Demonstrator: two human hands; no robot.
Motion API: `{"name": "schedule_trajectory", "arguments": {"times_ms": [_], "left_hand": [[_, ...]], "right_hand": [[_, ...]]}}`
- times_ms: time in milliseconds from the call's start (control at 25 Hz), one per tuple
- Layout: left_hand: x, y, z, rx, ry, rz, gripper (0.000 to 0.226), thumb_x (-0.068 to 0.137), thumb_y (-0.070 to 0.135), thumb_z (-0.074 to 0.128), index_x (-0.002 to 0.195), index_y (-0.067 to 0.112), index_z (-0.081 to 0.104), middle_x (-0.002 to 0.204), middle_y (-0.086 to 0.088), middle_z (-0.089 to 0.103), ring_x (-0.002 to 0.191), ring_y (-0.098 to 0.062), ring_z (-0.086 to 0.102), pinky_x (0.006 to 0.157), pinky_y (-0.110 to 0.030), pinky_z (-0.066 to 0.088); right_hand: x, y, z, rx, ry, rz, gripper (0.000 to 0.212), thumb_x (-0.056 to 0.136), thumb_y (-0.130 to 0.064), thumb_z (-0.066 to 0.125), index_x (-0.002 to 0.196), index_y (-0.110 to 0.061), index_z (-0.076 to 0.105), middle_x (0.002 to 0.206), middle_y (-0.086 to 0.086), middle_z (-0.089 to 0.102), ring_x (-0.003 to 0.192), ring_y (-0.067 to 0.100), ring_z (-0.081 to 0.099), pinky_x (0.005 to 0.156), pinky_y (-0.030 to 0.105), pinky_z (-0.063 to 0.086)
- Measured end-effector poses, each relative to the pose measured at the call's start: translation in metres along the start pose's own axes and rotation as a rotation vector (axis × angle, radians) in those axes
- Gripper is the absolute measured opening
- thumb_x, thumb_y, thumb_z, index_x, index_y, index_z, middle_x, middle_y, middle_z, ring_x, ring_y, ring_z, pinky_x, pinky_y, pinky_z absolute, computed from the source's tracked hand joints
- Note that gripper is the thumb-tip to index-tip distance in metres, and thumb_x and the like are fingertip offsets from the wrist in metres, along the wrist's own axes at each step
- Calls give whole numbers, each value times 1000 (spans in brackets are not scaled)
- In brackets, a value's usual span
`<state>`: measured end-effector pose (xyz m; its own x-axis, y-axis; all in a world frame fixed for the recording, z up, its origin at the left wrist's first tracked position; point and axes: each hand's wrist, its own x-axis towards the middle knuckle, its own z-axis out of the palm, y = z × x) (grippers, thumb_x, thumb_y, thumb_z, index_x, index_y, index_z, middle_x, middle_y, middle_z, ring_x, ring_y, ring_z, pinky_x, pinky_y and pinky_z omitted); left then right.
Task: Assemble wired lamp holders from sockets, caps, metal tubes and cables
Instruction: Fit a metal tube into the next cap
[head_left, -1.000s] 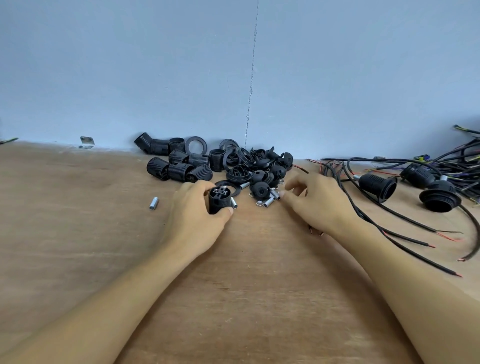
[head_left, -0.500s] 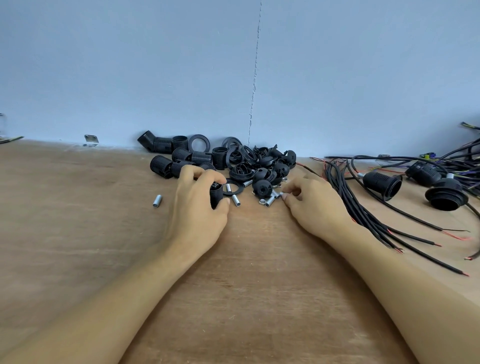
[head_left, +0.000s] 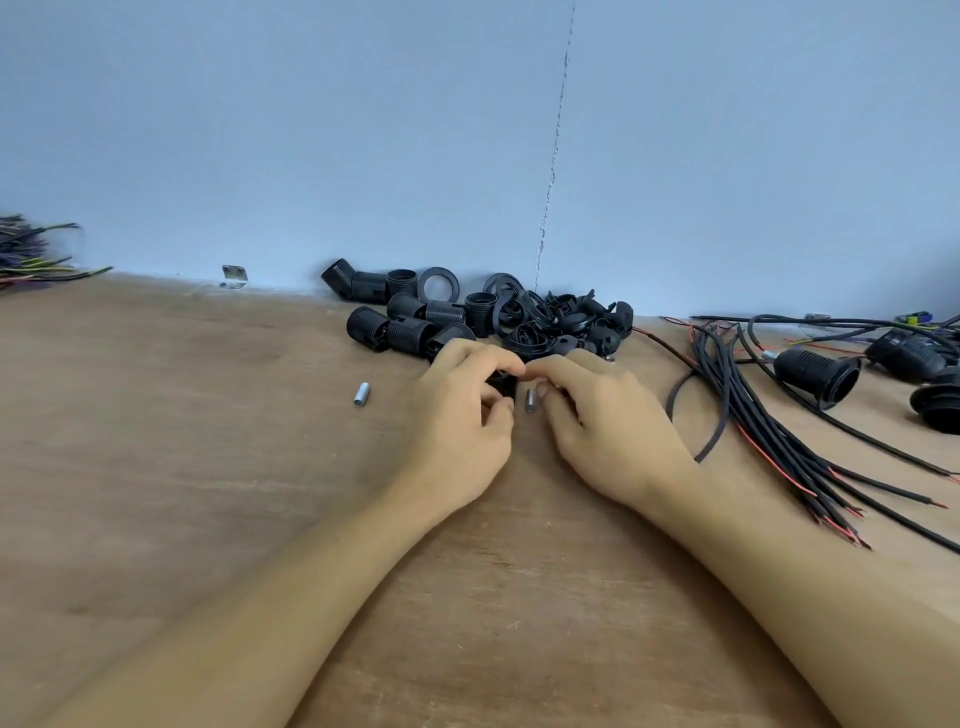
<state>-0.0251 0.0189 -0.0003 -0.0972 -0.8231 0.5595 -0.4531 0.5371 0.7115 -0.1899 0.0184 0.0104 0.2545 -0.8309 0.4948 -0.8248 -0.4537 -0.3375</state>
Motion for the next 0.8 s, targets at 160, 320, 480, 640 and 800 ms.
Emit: {"name": "schedule_trajectory", "arguments": {"times_ms": [160,320,480,640,800], "left_hand": [[8,1,-13,312,264,-113,37,85,-2,62,114,19,68,117,-1,56,103,-26,57,89,-43,48],[9,-7,-23,541,25,-413,51,89,5,54,138,19,49,146,-14,40,135,-38,40,112,-51,34],[7,-10,-20,439,-60,-396,59,84,-4,52,138,19,50,134,-5,44,105,-23,51,82,-35,42],[6,-10,-22,426,-54,-271,55,76,-13,54,120,19,61,107,4,49,101,-21,59,81,-38,52],[5,3,-24,441,-99,-217,47,72,-12,55,100,26,57,96,8,47,86,-20,64,71,-42,57]], "right_hand": [[-2,8,0,-91,41,29,24,99,-25,53,118,-35,64,108,-12,60,97,18,60,72,34,49],[-3,18,-1,-177,72,95,21,94,-24,57,111,-33,66,101,-10,59,93,18,59,64,29,38],[-4,21,-2,-195,58,136,18,92,-23,60,107,-32,64,96,-13,52,92,19,59,64,29,40],[-5,21,-3,-187,57,163,13,92,-30,62,104,-33,62,97,-13,55,92,16,60,65,30,43],[-4,21,-5,-209,29,138,10,94,-29,60,103,-33,63,104,-10,57,96,18,61,67,32,48]]}}
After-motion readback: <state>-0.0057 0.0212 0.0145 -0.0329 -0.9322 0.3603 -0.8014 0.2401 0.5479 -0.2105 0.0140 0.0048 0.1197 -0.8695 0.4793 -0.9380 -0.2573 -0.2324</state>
